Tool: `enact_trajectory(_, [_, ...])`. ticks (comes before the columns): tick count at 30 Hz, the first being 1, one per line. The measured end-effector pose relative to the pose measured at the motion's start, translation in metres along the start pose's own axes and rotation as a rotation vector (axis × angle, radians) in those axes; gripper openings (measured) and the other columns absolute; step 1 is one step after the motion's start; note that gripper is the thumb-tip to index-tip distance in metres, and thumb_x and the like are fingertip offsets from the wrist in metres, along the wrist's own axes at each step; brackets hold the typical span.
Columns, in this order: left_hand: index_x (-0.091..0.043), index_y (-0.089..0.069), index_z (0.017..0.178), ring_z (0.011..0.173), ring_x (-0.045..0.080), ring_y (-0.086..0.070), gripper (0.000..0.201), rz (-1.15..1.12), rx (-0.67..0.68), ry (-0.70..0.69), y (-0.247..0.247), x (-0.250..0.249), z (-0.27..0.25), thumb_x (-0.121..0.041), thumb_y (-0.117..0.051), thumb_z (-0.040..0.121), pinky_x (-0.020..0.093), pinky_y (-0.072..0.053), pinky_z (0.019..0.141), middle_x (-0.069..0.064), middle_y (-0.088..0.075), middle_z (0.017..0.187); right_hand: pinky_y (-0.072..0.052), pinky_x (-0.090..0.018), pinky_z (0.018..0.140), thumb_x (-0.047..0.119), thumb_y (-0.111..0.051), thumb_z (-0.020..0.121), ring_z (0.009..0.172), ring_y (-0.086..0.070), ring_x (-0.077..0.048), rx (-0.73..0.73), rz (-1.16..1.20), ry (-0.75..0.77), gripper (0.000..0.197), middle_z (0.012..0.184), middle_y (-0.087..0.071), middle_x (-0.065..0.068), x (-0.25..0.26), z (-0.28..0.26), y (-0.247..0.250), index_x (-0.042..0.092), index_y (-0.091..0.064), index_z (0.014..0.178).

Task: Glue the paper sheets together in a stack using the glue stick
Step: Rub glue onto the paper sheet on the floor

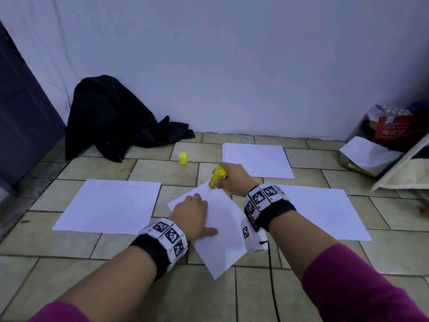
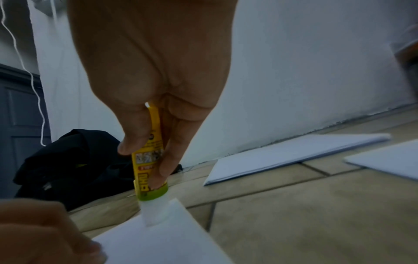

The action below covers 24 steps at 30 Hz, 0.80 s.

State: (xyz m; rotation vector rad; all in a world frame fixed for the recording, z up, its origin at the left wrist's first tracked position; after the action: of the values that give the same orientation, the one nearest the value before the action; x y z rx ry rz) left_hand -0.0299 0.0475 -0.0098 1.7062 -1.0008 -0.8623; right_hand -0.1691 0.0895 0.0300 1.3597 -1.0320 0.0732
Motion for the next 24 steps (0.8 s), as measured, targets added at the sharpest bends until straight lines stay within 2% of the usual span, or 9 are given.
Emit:
enact_trajectory(4, [-0.013,-0.044,0.128,0.119,0.023,-0.042,0.078,0.019,0.022,-0.012,0.003,0.001,0.002,-0.069,-0.058,0.077,0.037,-0.043,0.095,0.007,-0.042,0.126,-0.054,-0.039,0.085,0.013,-0.066,0.086,0.093,-0.066,-0.024,0.087,-0.067,0.038,0.025,0.101,-0.069,-0.011,-0.005,-0.022,0.011,0.006,-0.061,0.109])
enact_trajectory(7, [-0.013,-0.045,0.128,0.118,0.023,-0.042,0.074,0.044,0.041,-0.024,0.004,0.001,0.004,-0.067,-0.058,0.078,0.037,-0.044,0.093,0.006,-0.042,0.125,-0.053,-0.036,0.085,0.011,-0.067,0.085,0.089,-0.066,-0.021,0.129,-0.07,0.061,0.02,0.093,-0.069,-0.006,-0.014,-0.045,0.018,0.006,-0.063,0.104])
enact_trajectory(9, [-0.014,-0.045,0.129,0.119,0.023,-0.042,0.066,0.062,0.045,-0.036,0.005,0.003,0.004,-0.06,-0.056,0.084,0.036,-0.043,0.091,0.006,-0.042,0.127,-0.054,-0.038,0.085,0.01,-0.067,0.085,0.086,-0.066,-0.02,0.169,-0.075,0.065,0.018,0.09,-0.07,-0.005,-0.022,-0.06,0.02,0.006,-0.062,0.102])
enact_trajectory(12, [-0.018,-0.042,0.137,0.123,0.022,-0.041,0.055,0.066,0.039,-0.077,0.011,0.009,0.007,-0.047,-0.053,0.091,0.036,-0.042,0.096,0.004,-0.039,0.134,-0.053,-0.039,0.087,0.012,-0.067,0.086,0.086,-0.067,-0.017,0.206,-0.107,0.055,0.018,0.088,-0.071,-0.003,-0.035,-0.08,0.027,0.011,-0.062,0.103])
enact_trajectory(15, [-0.024,-0.037,0.144,0.127,0.018,-0.039,0.06,0.032,0.056,-0.121,0.013,0.018,0.011,-0.042,-0.059,0.09,0.032,-0.04,0.1,0.0,-0.038,0.138,-0.053,-0.035,0.087,0.013,-0.067,0.086,0.089,-0.066,-0.017,0.23,-0.124,0.056,0.021,0.093,-0.069,-0.001,-0.041,-0.096,0.034,0.014,-0.063,0.106])
enact_trajectory(18, [-0.027,-0.036,0.144,0.132,0.014,-0.033,0.065,-0.017,0.064,-0.132,0.013,0.023,0.013,-0.041,-0.064,0.087,0.029,-0.037,0.101,-0.003,-0.035,0.14,-0.053,-0.036,0.086,0.012,-0.068,0.085,0.089,-0.065,-0.018,0.259,-0.155,0.054,0.022,0.085,-0.064,0.007,-0.045,-0.105,0.04,0.014,-0.064,0.106])
enact_trajectory(20, [-0.026,-0.035,0.144,0.136,0.015,-0.028,0.067,-0.039,0.066,-0.137,0.012,0.024,0.013,-0.04,-0.066,0.086,0.03,-0.037,0.103,-0.002,-0.027,0.146,-0.053,-0.037,0.086,0.013,-0.068,0.084,0.087,-0.065,-0.017,0.285,-0.184,0.062,0.021,0.082,-0.064,0.008,-0.045,-0.106,0.042,0.013,-0.064,0.105])
enact_trajectory(23, [-0.026,-0.027,0.146,0.142,0.02,-0.02,0.074,-0.045,0.067,-0.137,0.011,0.024,0.013,-0.041,-0.067,0.086,0.035,-0.037,0.107,0.001,-0.004,0.155,-0.054,-0.04,0.085,0.017,-0.069,0.084,0.085,-0.067,-0.018,0.335,-0.262,0.045,0.023,0.087,-0.07,-0.001,-0.044,-0.101,0.047,0.007,-0.064,0.103])
enact_trajectory(24, [-0.026,-0.025,0.148,0.143,0.021,-0.016,0.075,-0.026,0.079,-0.136,0.011,0.024,0.012,-0.043,-0.066,0.086,0.035,-0.034,0.109,0.001,-0.002,0.157,-0.055,-0.04,0.084,0.016,-0.069,0.084,0.084,-0.069,-0.019,0.355,-0.271,0.029,0.023,0.088,-0.072,-0.004,-0.043,-0.098,0.051,0.004,-0.064,0.103])
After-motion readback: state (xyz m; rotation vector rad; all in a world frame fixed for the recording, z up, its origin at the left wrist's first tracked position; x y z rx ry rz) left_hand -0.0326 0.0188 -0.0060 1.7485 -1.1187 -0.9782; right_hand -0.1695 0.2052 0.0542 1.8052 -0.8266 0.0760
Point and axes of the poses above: each hand's wrist, its own z-axis towards the middle knuckle, its own y-axis out of the back of the hand, x = y × z, the point moved 5 cm from there along z, towards the middle knuckle
